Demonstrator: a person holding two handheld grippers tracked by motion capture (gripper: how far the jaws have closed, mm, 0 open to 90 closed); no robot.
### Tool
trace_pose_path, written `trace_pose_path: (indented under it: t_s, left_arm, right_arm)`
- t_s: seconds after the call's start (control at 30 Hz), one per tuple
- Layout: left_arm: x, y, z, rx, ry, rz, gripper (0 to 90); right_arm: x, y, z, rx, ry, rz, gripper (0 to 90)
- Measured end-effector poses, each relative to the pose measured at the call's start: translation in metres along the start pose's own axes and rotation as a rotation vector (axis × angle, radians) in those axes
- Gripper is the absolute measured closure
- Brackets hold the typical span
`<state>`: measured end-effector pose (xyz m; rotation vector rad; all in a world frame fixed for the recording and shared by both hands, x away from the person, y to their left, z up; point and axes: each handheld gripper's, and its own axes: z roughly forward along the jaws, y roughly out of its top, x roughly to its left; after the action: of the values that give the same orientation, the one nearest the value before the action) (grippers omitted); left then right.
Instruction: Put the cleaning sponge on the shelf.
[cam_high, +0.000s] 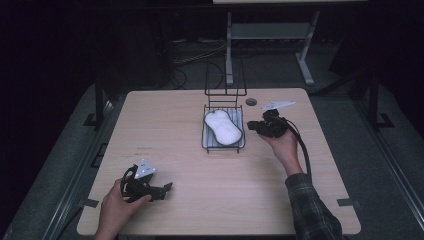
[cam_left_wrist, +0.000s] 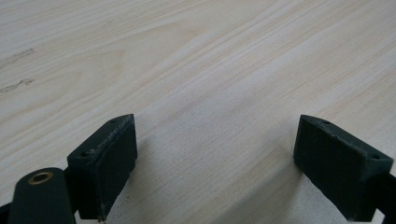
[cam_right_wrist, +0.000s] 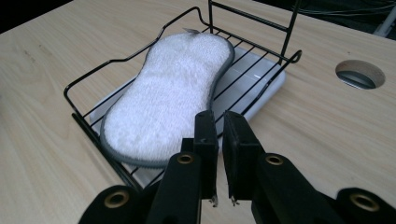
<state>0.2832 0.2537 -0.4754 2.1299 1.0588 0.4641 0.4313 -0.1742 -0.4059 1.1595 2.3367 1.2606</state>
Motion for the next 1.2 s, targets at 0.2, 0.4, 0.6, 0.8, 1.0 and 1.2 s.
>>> trace_pose_path:
  t_s: [0.2,0.4,0.6,0.8,1.0,1.2]
  left_arm:
    - [0.000,0.000,0.000,0.000,0.000,0.000,12.7]
    - [0.000,0.000,0.000,-0.001,0.000,0.000,12.7]
    - [0.000,0.000,0.000,-0.001,0.001,-0.001,12.7]
    - [0.000,0.000,0.000,-0.001,0.001,-0.001,12.7]
    - [0.000,0.000,0.000,-0.001,0.002,-0.002,12.7]
    - [0.000,0.000,0.000,-0.002,0.003,-0.001,12.7]
  right_arm:
    - [-0.001,-0.010,-0.014,0.013,-0.007,0.011,69.0]
    - [-0.002,-0.022,-0.026,0.019,-0.024,0.020,56.5]
    - [-0.001,-0.039,-0.036,0.028,-0.052,0.021,45.9]
    - [0.001,-0.059,-0.048,0.035,-0.070,0.038,40.2]
    - [0.000,-0.074,-0.063,0.048,-0.094,0.069,35.5]
    - [0.001,-0.091,-0.076,0.069,-0.113,0.074,30.2]
